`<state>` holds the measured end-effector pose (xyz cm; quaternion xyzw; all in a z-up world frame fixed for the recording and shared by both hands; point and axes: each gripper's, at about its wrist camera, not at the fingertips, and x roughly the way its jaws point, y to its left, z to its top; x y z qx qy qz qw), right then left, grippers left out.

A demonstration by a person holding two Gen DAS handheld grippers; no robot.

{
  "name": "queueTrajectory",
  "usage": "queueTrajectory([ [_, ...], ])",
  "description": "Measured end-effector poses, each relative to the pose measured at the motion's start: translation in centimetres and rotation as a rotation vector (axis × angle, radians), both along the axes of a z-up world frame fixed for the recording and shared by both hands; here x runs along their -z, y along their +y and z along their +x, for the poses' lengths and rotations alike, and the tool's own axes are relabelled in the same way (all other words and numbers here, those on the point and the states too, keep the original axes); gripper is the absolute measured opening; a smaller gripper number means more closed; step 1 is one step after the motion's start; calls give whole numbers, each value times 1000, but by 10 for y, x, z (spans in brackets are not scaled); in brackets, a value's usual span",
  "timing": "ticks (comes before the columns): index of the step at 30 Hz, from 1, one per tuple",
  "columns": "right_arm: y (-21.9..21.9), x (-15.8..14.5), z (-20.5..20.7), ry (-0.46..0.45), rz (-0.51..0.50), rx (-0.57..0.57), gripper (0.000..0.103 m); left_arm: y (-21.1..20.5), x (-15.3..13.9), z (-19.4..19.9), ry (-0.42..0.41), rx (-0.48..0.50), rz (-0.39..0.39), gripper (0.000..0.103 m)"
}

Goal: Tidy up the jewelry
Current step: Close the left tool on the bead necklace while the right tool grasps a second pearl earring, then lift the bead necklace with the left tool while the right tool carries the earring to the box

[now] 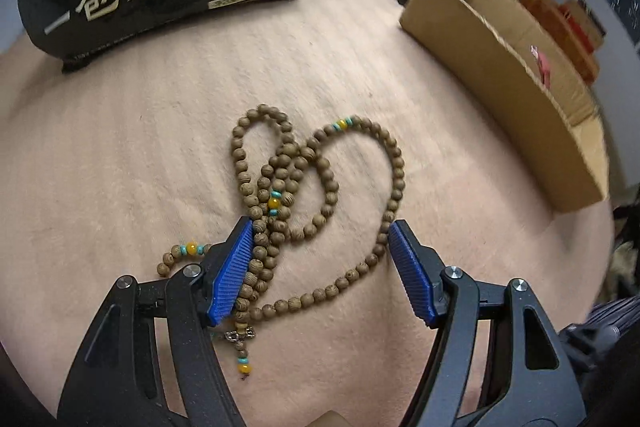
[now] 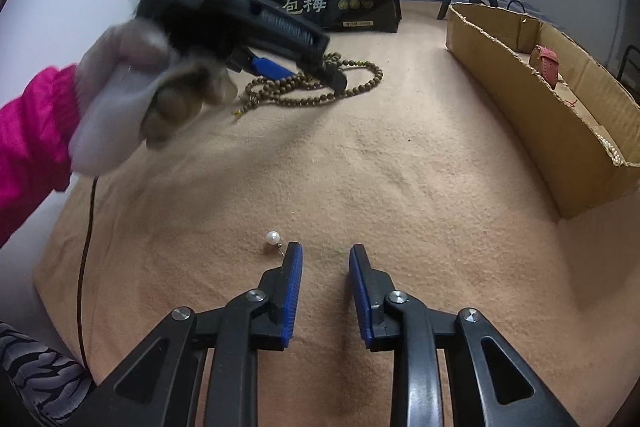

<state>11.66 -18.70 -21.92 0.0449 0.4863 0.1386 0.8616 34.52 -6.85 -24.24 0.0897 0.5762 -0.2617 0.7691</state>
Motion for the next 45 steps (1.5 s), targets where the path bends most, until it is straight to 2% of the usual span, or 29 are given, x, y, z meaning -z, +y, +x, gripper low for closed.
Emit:
queueTrajectory([
  [5, -1, -1, -2, 4, 22, -8, 31, -18, 2, -11, -48, 22, 72, 70],
  [9, 5, -3, -1, -9, 19, -24, 42, -28, 7, -14, -88, 9, 115, 70],
  [13, 9, -2, 2, -6, 10, -35, 43, -26, 9, -12, -111, -32, 129, 69],
  [16, 14, -1, 2, -6, -7, -51, 43, -19, 9, -7, -130, -61, 127, 53],
  [18, 18, 1, 2, -4, -20, -65, 43, -11, 9, -4, -134, -96, 120, 34],
  [20, 21, 4, 3, 1, -34, -77, 43, 0, 9, 0, -129, -129, 96, 25],
  [21, 23, 5, 4, 2, -45, -85, 43, 9, 7, -1, -127, -138, 90, 20],
  [24, 28, 7, 8, -1, -68, -99, 42, 24, 6, 1, -122, -166, 70, 19],
  [28, 34, 7, 15, -13, -88, -117, 36, 44, 6, -2, -127, -190, 66, 17],
  [31, 39, 6, 16, -29, -118, -147, 26, 57, 6, -7, -115, -213, 44, 15],
  [34, 42, 7, 16, -35, -137, -163, 8, 72, 5, -16, -115, -227, 39, 15],
  [39, 37, 6, 14, -32, -118, -159, 6, 87, -3, -29, -101, -280, -3, 11],
  [45, 31, -4, 10, -54, -112, -151, 6, 102, -32, -51, -119, -326, -60, 11],
])
